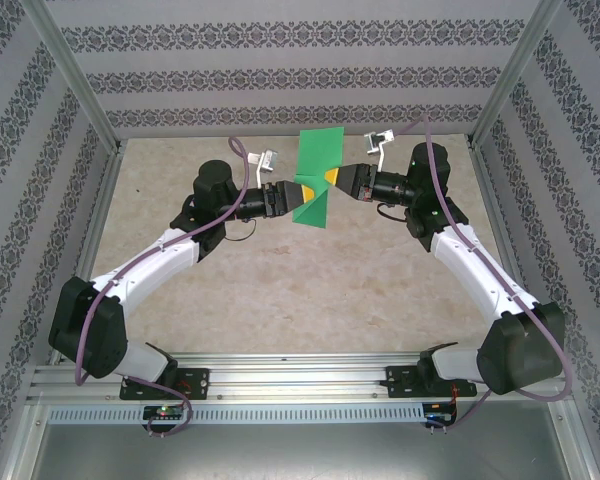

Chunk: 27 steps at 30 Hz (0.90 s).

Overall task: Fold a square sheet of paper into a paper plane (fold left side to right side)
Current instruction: Turn over the paper at the center of the table.

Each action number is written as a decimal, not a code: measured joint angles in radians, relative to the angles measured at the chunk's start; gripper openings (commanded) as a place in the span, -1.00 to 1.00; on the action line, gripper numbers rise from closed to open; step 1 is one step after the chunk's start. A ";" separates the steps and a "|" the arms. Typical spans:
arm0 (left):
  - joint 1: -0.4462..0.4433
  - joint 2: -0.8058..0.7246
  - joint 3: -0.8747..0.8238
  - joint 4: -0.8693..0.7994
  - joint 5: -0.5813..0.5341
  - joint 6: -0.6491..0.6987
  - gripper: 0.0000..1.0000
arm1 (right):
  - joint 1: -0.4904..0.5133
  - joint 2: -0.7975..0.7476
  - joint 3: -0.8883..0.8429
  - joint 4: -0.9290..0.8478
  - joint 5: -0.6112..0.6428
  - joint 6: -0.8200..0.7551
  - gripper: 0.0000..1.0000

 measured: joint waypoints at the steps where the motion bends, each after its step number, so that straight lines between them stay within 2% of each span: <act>1: -0.002 0.001 0.000 0.002 0.003 -0.001 -0.14 | 0.000 0.000 0.000 0.005 0.000 0.003 -0.81; 5: -0.002 0.002 -0.003 0.012 0.007 -0.013 -0.45 | 0.000 0.000 0.000 0.014 0.000 0.006 -0.76; 7: -0.002 0.002 -0.008 0.015 0.007 -0.015 -0.53 | 0.000 0.000 0.000 0.014 0.000 0.006 -0.69; 13: -0.002 0.002 -0.024 0.006 0.003 -0.010 -0.65 | -0.001 -0.002 0.000 -0.067 0.014 -0.047 -0.40; 17: -0.002 0.002 -0.023 -0.077 -0.031 0.049 -0.67 | -0.020 -0.009 0.000 -0.192 0.048 -0.130 -0.21; 21: -0.010 0.000 0.005 -0.308 -0.152 0.183 -0.76 | -0.060 -0.033 0.008 -0.377 0.146 -0.245 -0.05; 24: -0.041 0.000 0.056 -0.520 -0.309 0.306 -0.88 | -0.081 -0.061 0.014 -0.523 0.275 -0.341 0.04; 27: -0.095 0.000 0.108 -0.703 -0.500 0.407 -0.95 | -0.091 -0.083 0.014 -0.642 0.409 -0.417 0.05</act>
